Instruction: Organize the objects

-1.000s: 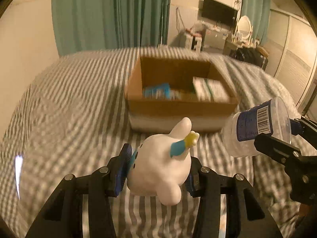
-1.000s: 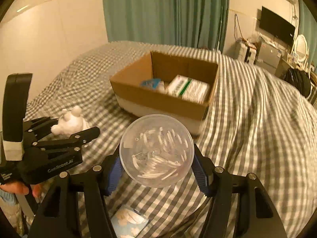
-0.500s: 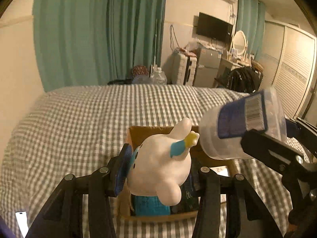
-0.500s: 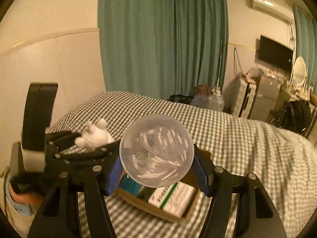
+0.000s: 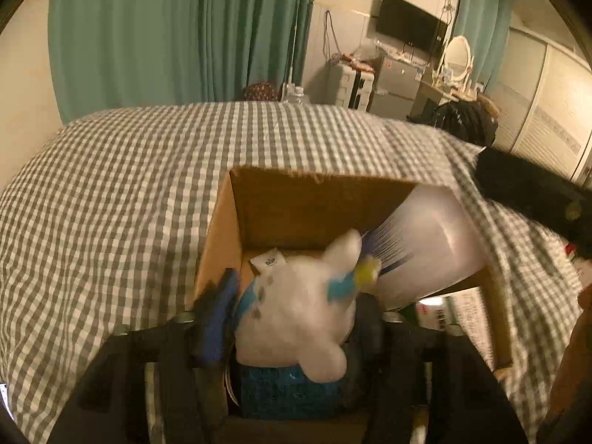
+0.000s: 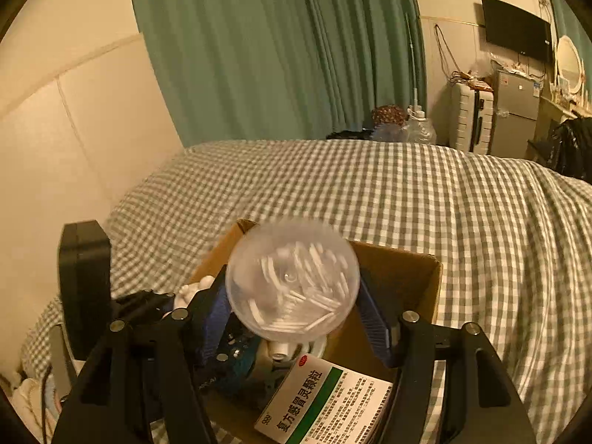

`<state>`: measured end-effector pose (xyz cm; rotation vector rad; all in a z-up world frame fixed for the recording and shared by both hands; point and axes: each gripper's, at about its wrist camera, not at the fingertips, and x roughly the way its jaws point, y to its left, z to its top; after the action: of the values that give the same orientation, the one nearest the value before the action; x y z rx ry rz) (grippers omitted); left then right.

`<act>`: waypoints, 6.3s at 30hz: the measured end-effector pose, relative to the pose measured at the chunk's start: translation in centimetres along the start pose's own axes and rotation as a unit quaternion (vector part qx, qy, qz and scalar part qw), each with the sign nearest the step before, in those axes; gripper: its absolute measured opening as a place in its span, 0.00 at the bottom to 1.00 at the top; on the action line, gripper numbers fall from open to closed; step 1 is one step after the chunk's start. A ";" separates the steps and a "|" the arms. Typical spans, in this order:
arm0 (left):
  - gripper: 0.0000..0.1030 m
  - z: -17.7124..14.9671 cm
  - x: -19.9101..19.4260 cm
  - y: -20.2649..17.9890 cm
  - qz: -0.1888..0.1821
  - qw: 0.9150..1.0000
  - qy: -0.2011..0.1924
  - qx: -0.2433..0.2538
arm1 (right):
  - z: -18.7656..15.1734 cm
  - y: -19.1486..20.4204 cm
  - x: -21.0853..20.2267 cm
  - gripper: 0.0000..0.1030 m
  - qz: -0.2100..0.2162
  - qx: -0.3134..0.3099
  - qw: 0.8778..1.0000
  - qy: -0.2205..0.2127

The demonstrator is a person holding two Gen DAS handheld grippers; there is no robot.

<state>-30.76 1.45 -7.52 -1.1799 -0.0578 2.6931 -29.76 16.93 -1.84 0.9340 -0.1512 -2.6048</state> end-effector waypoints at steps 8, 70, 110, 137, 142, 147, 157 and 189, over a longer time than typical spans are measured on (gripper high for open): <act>0.99 1.0 -10.2 -0.9 0.024 0.996 -0.089 -0.005 | 2.2 1.8 -9.4 0.88 -0.037 -0.037 0.997 -0.060; 1.00 -22.5 -14.5 -2.1 0.081 0.996 0.044 0.003 | -25.0 9.6 -12.2 0.63 -0.043 -0.106 0.975 0.191; 1.00 -3.0 -2.3 4.5 0.065 0.995 -0.081 0.003 | -1.3 3.4 9.0 0.76 -0.078 -0.065 0.991 0.084; 1.00 -5.5 -25.6 -5.1 0.061 0.949 -0.306 0.041 | -3.7 9.2 -23.7 0.99 -0.195 -0.073 0.946 -0.250; 1.00 -7.9 -24.3 -5.5 0.054 0.955 -0.289 0.031 | -6.8 7.2 -22.5 0.99 -0.194 -0.051 0.948 -0.246; 1.00 -9.6 -21.9 -5.3 0.058 0.963 -0.262 0.017 | -10.6 6.1 -19.2 1.00 -0.219 -0.060 0.949 -0.219; 1.00 -10.6 -20.8 -4.7 0.054 0.970 -0.238 0.012 | -12.3 5.1 -17.1 1.00 -0.212 -0.048 0.958 -0.186; 1.00 -11.1 -21.3 -4.6 0.053 0.974 -0.221 0.016 | -11.9 5.7 -16.4 1.00 -0.214 -0.042 0.960 -0.174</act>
<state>-7.74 1.19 0.88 -0.5690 -0.0179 2.9852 -8.85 18.06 -0.07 0.5122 0.0830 -3.1306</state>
